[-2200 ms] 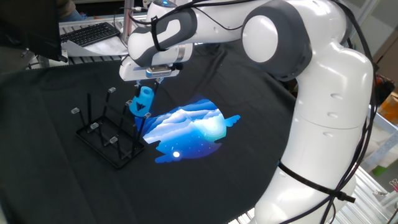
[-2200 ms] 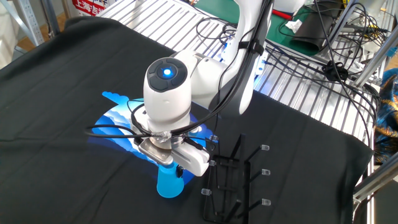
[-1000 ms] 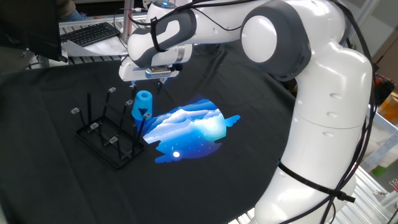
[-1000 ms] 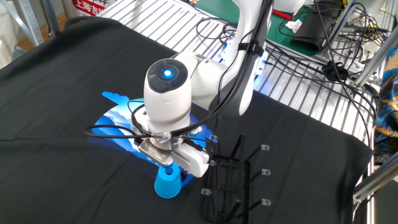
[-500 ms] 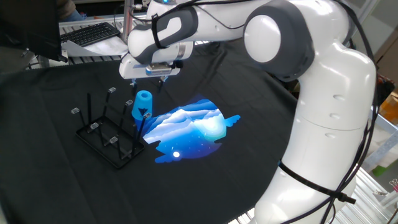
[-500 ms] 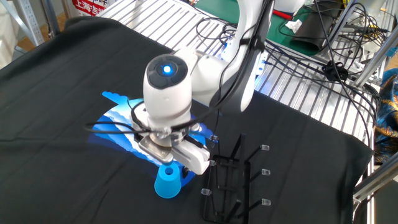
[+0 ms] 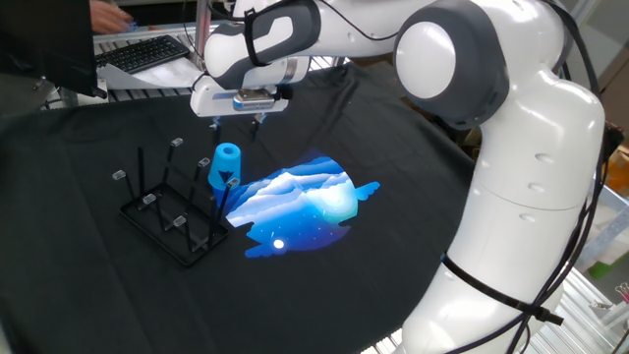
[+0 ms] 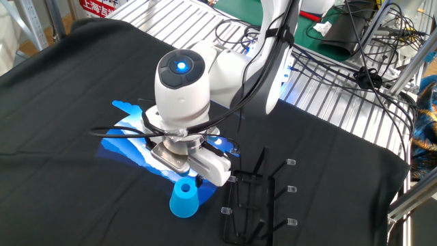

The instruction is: Take the cup off the cup rack

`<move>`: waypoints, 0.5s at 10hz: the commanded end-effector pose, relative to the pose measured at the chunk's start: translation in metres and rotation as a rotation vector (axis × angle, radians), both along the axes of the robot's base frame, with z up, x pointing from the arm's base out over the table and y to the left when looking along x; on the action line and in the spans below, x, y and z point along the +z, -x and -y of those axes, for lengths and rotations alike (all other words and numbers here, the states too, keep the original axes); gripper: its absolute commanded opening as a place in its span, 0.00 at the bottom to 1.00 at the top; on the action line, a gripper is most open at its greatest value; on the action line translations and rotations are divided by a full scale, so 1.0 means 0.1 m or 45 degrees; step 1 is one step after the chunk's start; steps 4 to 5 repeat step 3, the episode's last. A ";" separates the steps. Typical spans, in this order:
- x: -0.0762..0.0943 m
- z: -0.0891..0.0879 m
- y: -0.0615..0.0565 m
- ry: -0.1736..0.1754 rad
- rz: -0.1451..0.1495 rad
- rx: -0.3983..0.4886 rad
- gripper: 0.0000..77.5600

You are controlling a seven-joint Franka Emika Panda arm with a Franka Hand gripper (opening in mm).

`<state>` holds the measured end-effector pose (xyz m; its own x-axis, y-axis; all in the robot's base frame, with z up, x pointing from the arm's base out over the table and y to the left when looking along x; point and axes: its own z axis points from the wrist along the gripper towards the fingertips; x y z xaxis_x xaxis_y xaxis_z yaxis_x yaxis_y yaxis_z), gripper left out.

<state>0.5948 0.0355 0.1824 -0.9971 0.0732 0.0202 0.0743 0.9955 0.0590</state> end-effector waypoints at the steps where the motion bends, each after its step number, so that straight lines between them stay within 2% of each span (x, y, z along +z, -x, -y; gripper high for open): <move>1: 0.21 0.09 -0.05 0.002 0.001 0.054 0.02; 5: 0.22 0.10 -0.06 0.004 -0.002 0.049 0.02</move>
